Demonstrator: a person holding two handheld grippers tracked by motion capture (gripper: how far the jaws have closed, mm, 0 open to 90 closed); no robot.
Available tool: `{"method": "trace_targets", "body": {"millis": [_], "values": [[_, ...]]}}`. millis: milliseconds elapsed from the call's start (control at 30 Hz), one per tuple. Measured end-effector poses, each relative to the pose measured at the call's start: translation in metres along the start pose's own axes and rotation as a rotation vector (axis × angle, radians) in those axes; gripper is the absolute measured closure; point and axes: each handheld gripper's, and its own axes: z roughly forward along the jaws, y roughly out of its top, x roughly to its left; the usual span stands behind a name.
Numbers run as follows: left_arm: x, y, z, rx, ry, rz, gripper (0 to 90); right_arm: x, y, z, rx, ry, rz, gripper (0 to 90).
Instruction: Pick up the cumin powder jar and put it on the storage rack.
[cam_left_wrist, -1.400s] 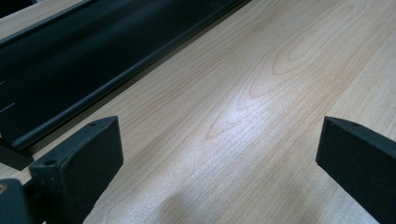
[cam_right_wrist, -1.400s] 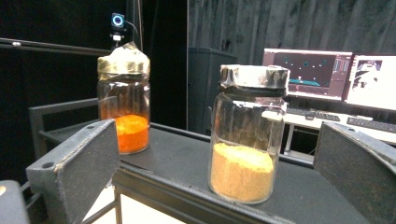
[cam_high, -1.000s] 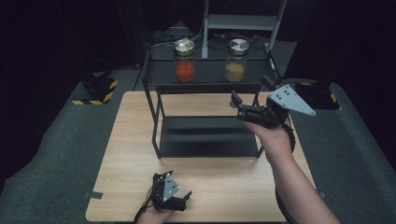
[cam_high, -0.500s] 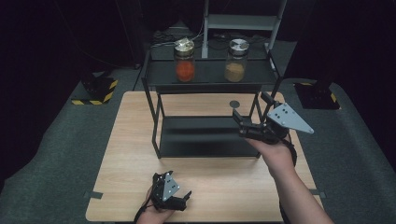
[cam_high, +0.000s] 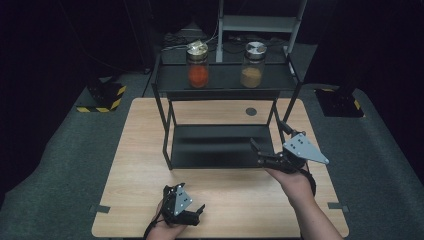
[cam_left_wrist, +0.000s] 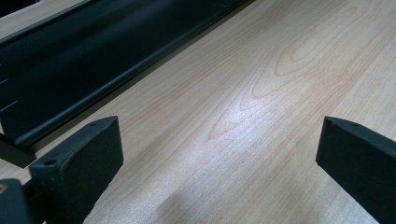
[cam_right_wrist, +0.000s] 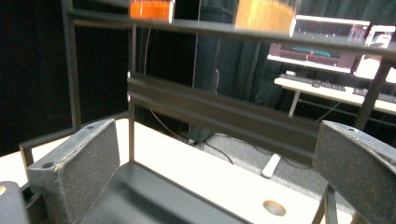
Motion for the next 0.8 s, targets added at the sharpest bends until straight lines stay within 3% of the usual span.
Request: {"method": "trace_targets", "body": {"millis": [800], "values": [[0.0,-0.001,0.0,-0.004,0.002,-0.005,1.0,-0.001,-0.084,-0.028,0.199,-0.028,0.038,0.0]]}}
